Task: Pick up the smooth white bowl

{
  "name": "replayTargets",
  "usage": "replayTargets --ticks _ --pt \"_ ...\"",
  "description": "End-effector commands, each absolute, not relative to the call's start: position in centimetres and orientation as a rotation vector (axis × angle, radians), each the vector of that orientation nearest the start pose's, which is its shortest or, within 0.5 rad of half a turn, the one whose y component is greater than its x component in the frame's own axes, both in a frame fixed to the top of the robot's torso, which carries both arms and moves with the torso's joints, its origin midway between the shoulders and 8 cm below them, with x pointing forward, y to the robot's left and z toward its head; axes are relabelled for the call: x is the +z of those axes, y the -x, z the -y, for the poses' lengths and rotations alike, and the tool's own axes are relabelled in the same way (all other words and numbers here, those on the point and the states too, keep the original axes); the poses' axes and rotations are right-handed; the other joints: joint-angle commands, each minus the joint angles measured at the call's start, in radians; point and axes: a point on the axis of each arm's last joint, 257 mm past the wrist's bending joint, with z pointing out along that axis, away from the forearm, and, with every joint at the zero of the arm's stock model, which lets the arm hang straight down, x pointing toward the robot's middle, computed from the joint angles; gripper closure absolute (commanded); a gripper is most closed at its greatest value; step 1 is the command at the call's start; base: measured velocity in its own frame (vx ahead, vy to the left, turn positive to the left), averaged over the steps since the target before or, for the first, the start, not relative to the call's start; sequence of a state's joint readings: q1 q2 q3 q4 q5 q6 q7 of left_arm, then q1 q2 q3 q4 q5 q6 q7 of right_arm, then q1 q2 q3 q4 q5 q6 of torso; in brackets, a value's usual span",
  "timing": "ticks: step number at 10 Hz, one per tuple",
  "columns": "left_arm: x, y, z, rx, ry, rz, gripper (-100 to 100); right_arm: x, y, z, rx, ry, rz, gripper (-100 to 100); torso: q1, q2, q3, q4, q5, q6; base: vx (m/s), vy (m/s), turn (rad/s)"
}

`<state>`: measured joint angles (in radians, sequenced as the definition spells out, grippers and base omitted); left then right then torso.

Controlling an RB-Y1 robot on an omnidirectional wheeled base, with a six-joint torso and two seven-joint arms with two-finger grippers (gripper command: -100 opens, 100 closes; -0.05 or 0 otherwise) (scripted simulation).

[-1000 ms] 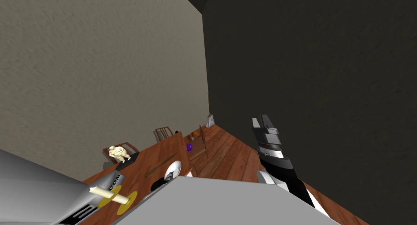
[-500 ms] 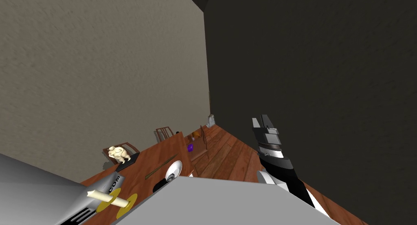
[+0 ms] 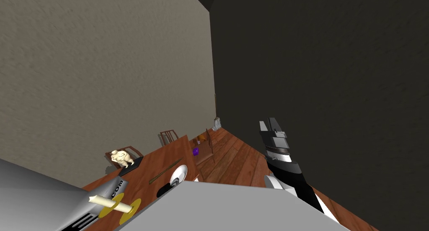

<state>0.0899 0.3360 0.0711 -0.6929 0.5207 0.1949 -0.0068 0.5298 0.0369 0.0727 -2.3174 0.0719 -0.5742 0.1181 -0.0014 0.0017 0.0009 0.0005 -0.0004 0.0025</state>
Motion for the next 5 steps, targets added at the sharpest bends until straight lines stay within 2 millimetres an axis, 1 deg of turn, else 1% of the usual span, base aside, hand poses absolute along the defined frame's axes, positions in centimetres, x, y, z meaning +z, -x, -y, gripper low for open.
replayTargets --ticks 1,3,4,5 --pt "-61.25 -23.57 -46.83 -0.337 2.288 -1.391 100 4.53 -32.50 25.07 1.225 -0.537 -0.589 0 0.000 0.000 0.000 0.000 0.000 0.000 -0.047 -0.074 -0.031" --pt "-60.59 -23.71 -47.74 -0.338 2.289 -1.390 100 4.53 -32.50 25.07 1.225 -0.537 -0.589 0 -0.004 0.002 0.001 0.001 -0.001 0.000 -0.042 -0.072 -0.004" --pt "-60.81 -23.55 -47.39 -0.338 2.287 -1.391 100 4.53 -32.50 25.07 1.225 -0.537 -0.589 0 -0.003 0.003 0.002 0.001 -0.001 -0.001 -0.022 -0.026 0.002" --pt "-60.80 -23.49 -47.41 -0.336 2.289 -1.392 0 4.53 -32.50 25.07 1.225 -0.537 -0.589 0 -0.001 0.002 0.001 0.001 -0.001 -0.001 -0.004 -0.006 0.001"
